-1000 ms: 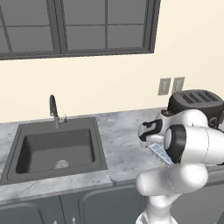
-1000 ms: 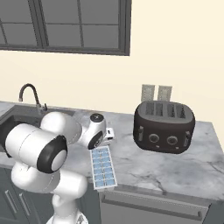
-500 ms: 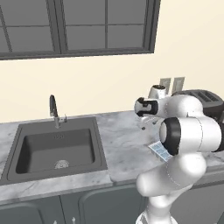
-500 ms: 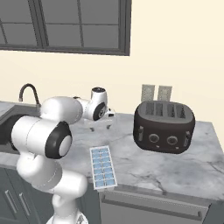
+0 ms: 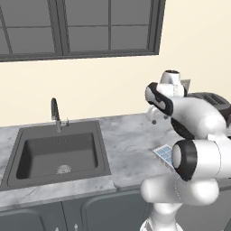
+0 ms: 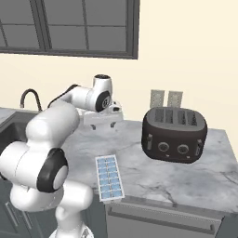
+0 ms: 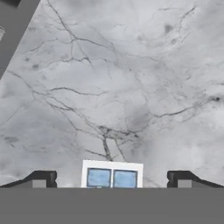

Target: The ice cube tray has been filled with water. Take the tray and place it in the freezer to make ice. Close the freezer door after placing the tray.

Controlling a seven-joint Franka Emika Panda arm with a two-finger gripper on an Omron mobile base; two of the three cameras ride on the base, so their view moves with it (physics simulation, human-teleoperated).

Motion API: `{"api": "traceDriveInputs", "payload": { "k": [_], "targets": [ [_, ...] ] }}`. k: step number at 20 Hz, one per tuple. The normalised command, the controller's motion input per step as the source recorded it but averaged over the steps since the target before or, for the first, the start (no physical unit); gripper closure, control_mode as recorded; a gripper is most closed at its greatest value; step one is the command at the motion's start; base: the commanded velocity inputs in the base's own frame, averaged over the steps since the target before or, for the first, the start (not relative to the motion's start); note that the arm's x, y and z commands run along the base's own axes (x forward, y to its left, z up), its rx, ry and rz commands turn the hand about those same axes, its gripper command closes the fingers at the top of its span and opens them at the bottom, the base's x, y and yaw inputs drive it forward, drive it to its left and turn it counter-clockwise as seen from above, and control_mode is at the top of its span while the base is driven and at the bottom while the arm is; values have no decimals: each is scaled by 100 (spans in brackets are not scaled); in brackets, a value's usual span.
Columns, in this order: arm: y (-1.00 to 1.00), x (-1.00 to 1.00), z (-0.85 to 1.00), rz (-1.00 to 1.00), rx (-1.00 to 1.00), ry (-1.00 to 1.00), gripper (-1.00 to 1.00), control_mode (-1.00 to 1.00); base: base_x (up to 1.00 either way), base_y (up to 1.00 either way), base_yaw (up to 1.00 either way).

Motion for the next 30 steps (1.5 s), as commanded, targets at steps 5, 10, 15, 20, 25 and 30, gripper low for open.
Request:
{"api": "traceDriveInputs", "payload": {
  "k": [5,10,15,20,25,30],
  "targets": [
    [0,-91,41,-1,3,5,-100,-100,0,0,0],
    [0,-99,8,-11,12,0,-100,-100,0,0,0],
    [-19,-100,-25,-9,33,-11,-100,-100,0,0,0],
    [-29,-100,-24,-10,36,-14,-100,-100,0,0,0],
    [-36,-83,-24,-9,37,-13,-100,-100,0,0,0],
    [-39,-73,-22,-12,38,-10,-100,-100,0,0,0]
  ]
}}
